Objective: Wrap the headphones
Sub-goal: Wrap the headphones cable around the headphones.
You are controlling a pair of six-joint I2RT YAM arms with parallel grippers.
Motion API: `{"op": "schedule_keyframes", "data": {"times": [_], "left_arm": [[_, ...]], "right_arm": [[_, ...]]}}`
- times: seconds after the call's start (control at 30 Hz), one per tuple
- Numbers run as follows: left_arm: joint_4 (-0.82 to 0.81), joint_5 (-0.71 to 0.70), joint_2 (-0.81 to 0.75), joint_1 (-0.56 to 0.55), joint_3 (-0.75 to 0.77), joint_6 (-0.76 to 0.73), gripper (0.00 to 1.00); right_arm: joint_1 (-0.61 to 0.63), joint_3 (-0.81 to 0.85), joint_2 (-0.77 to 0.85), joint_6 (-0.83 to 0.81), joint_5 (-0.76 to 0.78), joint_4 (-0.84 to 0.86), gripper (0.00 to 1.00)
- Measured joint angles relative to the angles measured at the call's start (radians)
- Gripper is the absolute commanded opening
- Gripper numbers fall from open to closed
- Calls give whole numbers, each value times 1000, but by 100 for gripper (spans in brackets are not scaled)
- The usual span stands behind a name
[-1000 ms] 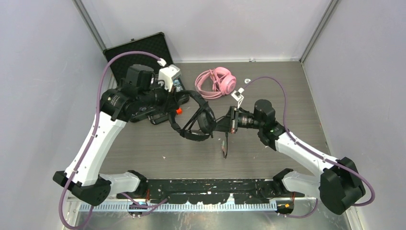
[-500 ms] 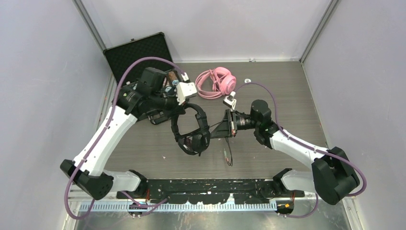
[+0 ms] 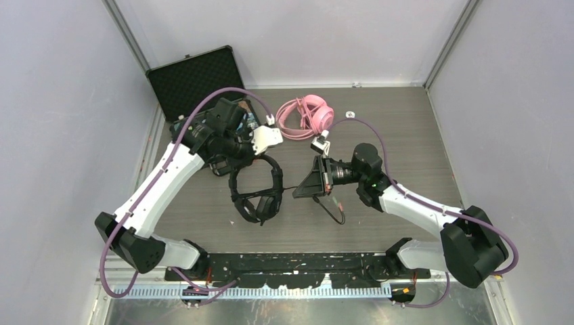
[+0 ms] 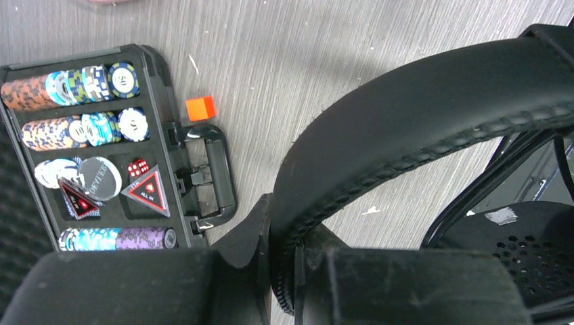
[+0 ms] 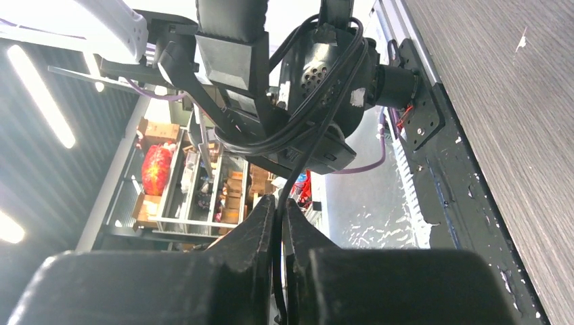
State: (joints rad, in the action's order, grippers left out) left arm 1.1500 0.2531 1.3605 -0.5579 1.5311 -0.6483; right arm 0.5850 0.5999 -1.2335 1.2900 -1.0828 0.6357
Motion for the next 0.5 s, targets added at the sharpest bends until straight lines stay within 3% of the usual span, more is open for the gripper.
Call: {"op": "schedule_keyframes", "data": {"times": [0.03, 0.1, 0.5], "left_arm": [[9, -12, 1, 0, 0, -6, 0], [15, -21, 3, 0, 0, -9, 0], [-21, -105, 4, -13, -18, 36, 0]], "right_arm": [[-1, 0, 0, 1, 1, 2, 3], [-1, -1, 0, 4, 8, 2, 1], [-1, -4, -17, 43, 52, 25, 5]]}}
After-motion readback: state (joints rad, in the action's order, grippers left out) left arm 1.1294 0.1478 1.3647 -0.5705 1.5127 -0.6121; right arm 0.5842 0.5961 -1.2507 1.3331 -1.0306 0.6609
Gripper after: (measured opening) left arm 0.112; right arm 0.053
